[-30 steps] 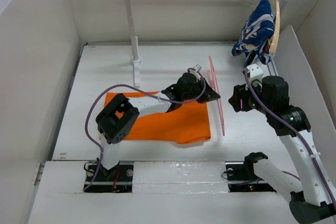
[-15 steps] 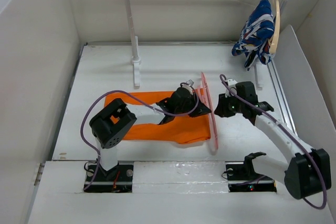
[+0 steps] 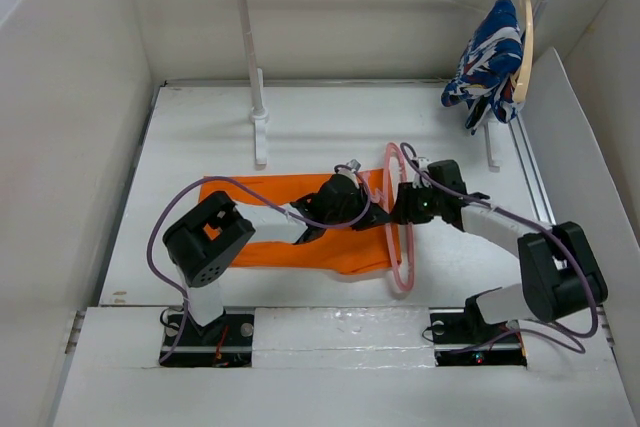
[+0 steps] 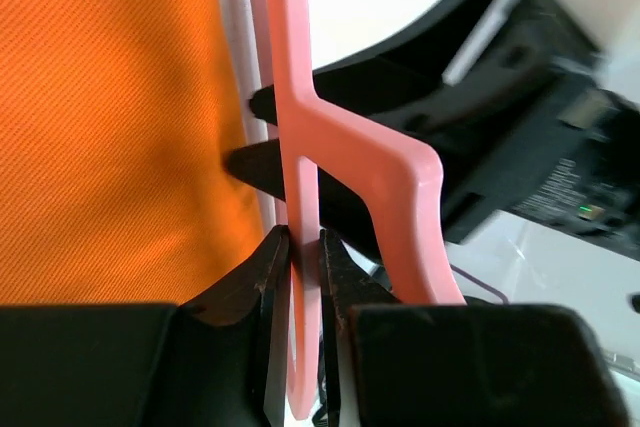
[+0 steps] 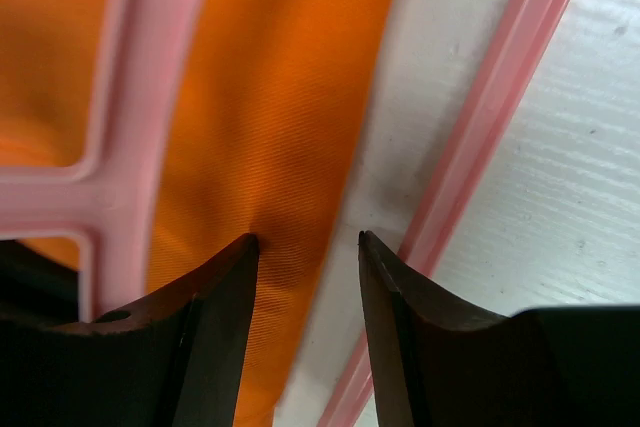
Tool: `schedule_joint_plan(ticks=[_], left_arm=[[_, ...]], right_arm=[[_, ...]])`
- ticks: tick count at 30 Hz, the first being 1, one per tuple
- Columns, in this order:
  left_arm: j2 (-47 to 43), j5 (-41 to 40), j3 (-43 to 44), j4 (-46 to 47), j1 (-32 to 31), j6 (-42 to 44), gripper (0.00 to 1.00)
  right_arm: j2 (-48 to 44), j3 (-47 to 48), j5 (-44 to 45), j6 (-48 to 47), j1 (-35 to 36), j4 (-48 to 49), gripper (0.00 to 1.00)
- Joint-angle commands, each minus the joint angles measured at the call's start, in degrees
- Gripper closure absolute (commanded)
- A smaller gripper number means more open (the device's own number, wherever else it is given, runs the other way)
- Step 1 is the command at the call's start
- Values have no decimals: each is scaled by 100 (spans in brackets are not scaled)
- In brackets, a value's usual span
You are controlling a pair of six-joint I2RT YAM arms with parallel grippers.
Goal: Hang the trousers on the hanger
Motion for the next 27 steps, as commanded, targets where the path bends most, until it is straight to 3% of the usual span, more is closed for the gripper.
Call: schedule_joint_plan(ticks=[1, 4, 5, 7, 8, 11, 14, 22, 27], left_arm=[[-233, -132, -91, -19, -27, 253, 100], [-242, -220, -65, -159, -27, 323, 100], [-250, -281, -47, -212, -27, 384, 100], [-277, -369, -12, -422, -27, 472, 100], [-277, -483, 67, -520, -27, 507, 100], [-373, -781, 234, -967, -27, 736, 100], [-531, -1054, 287, -1399, -27, 938, 100], [-1145, -1634, -151, -2144, 482, 1202, 100], [-1507, -1802, -363, -2304, 536, 1334, 100]], right_arm=[[312, -201, -87, 265, 104, 708, 49], [593, -297, -350, 379, 157, 1060, 51], [612, -324, -464, 423, 157, 1147, 60], [490, -324, -640, 476, 157, 1175, 93], [332, -333, -693, 502, 70, 1183, 100], [-492, -63, -624, 503, -211, 808, 100], [-1029, 464, -518, 143, -650, -168, 100], [-1734, 836, -1105, -587, -2345, -1609, 100], [-1954, 556, -984, -799, -2979, -1762, 100]])
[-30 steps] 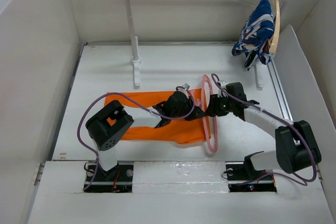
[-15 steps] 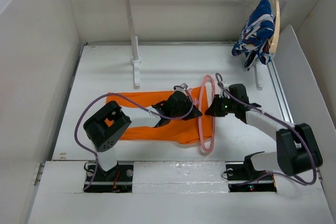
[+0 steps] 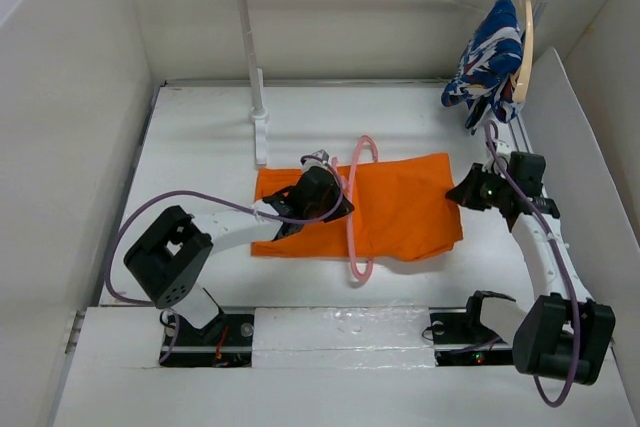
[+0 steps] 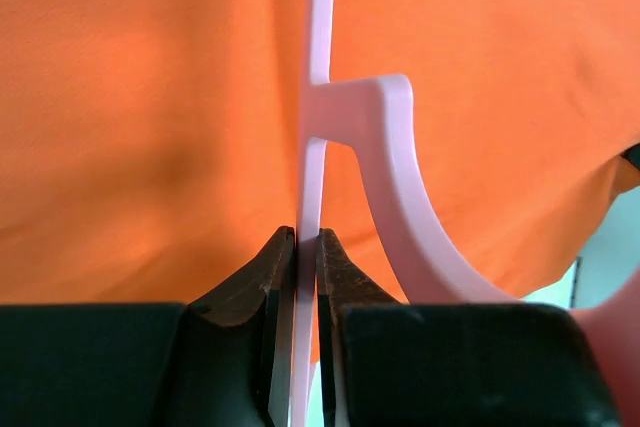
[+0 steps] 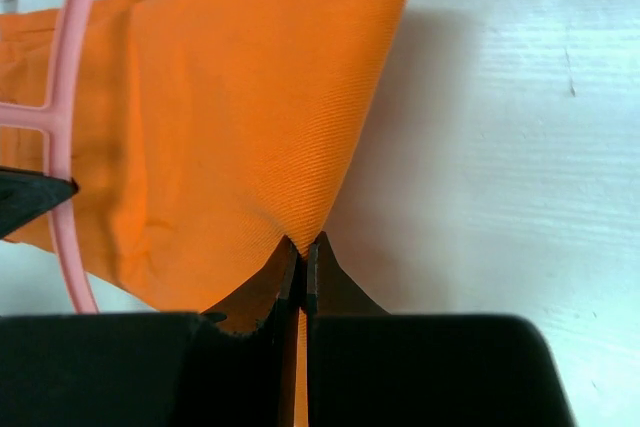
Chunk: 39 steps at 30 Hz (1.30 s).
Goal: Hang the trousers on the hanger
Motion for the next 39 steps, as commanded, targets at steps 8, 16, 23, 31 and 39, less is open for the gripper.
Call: schedule_joint_plan(ticks=[8, 16, 23, 31, 39], left_arm=[[-727, -724, -80, -1167, 39, 469, 100], [-789, -1418, 799, -1739, -277, 442, 100], [-710, -1365, 1089, -1449, -504, 390, 100], [-349, -2428, 2407, -1844, -1120, 803, 100], [-235, -2842, 3664, -2125, -1121, 1365, 100]], right_arm=[[278, -115, -2, -252, -468, 335, 100], [649, -255, 95, -173, -318, 643, 100], [930, -431, 200, -6, -125, 845, 100], [1080, -335, 192, 29, 41, 775, 100], [98, 1235, 296, -384, 902, -743, 34]])
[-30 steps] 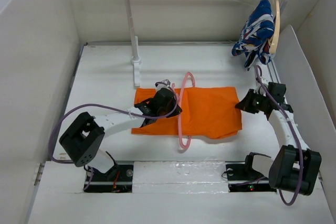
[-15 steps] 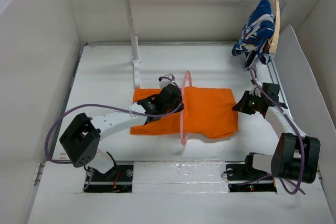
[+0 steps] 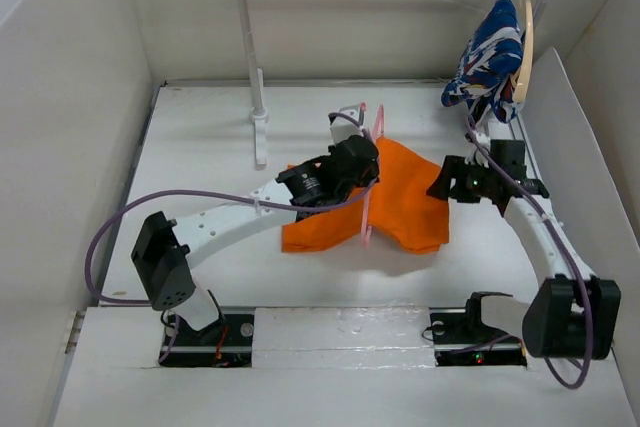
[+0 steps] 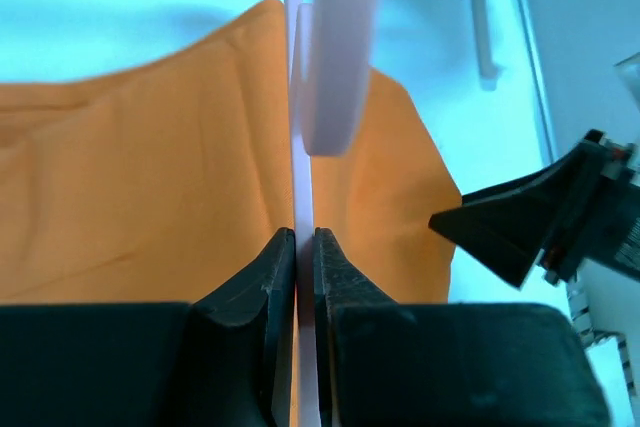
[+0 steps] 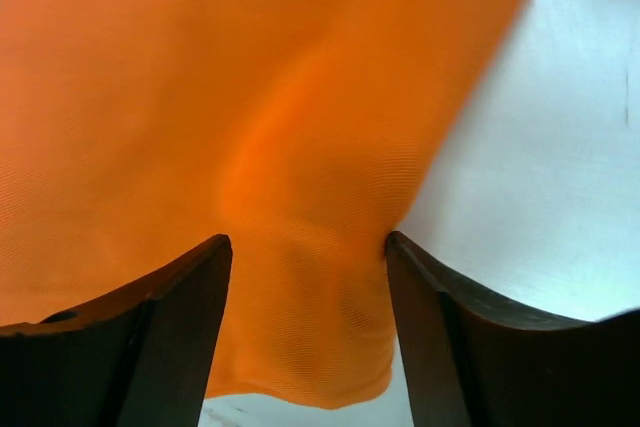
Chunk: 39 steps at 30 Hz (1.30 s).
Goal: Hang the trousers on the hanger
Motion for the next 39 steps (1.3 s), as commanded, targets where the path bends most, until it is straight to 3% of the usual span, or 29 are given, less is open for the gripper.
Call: schedule_joint_plan(ticks=[1, 6, 13, 16, 19, 24, 27, 31, 36, 37, 39], left_arm=[[-189, -401, 814, 373, -2, 354, 100], [47, -305, 1825, 75, -54, 732, 100], [373, -146, 2880, -102, -54, 1013, 100], [418, -172, 2978, -120, -54, 1048, 100], [374, -199, 2917, -50, -54, 1031, 100], [312, -112, 2908, 100, -116, 1092, 100], [260, -59, 2882, 118, -116, 1119, 100], [14, 64, 2479, 451, -116, 1215, 100], [-189, 519, 2696, 592, 165, 1574, 98], [-206, 626, 2836, 662, 226, 1689, 80], [-215, 697, 3143, 637, 341, 1926, 61]], right_arm=[[-805, 1126, -3, -192, 581, -500, 31], [-1421, 1971, -71, 405, 1810, -686, 26], [-1606, 2148, 129, 1785, 3174, 254, 19], [-1466, 1982, 332, 2190, 3499, 657, 18], [-1422, 1491, 173, 3039, 3641, 2059, 18], [-1176, 1260, 462, 3254, 3878, 2153, 21], [-1219, 1146, 726, 3359, 4010, 2424, 69], [-1359, 822, 1052, 3561, 4063, 3336, 100], [-1334, 819, 604, 3852, 3590, 4087, 100], [-1299, 969, 587, 3791, 3432, 4017, 100], [-1123, 1504, 385, 3589, 3229, 3744, 100]])
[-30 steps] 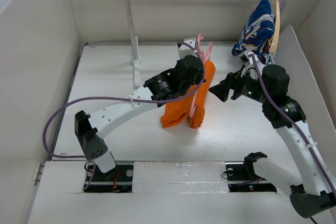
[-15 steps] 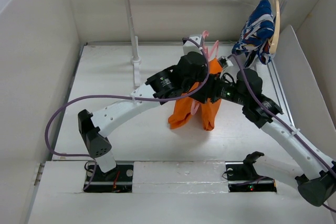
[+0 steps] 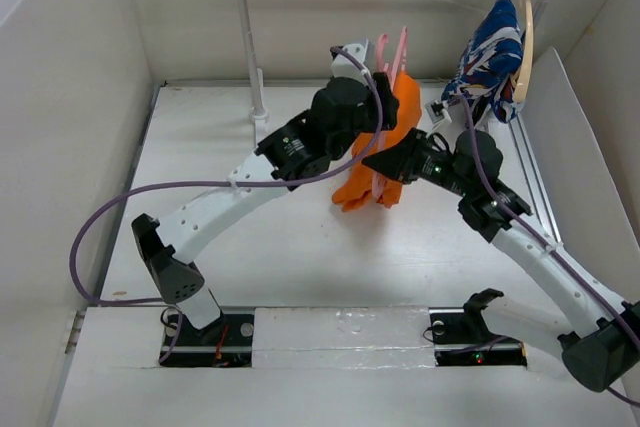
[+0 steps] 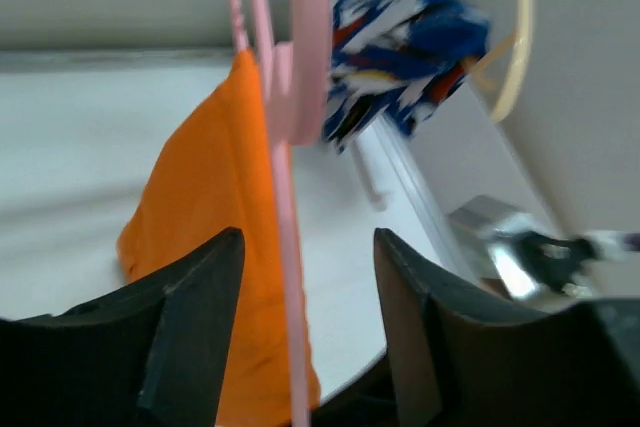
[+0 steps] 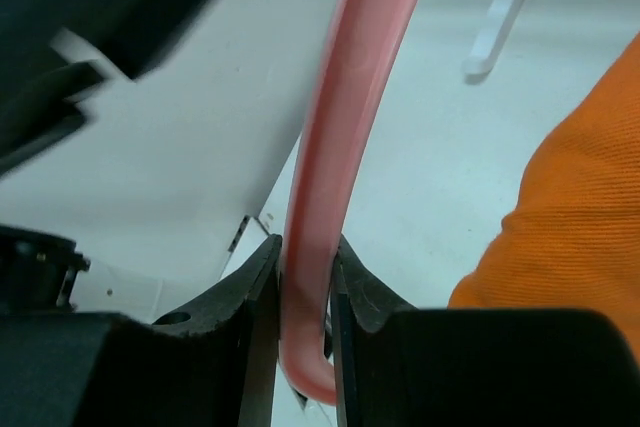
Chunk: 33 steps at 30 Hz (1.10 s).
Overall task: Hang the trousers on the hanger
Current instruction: Place the trousers on the hanger, then place the hanger at the clothesline.
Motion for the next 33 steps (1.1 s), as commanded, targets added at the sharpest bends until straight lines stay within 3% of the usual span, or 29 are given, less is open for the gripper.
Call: schedule_joint_plan(ticks=[1, 4, 8, 13, 22, 33], left_arm=[[-560, 407, 906, 831, 168, 406, 47], [-648, 354, 1293, 822, 169, 704, 30], [-972, 284, 1104, 971, 169, 758, 19], [-1404, -32, 340, 1033, 169, 714, 18], [-2063, -77, -980, 884, 169, 240, 18], [-2178, 64, -1420, 725, 169, 55, 18]], right_arm=[[108, 893, -151, -372, -534, 968, 100], [433, 1491, -599, -373, -887, 985, 100], [1073, 2359, -1196, -162, -1563, 1293, 100], [1689, 3038, -1505, 5, -2118, 1548, 100], [2700, 3548, -1830, 1103, -2847, 2796, 100], [3668, 3980, -1884, 2149, -3234, 4052, 100]])
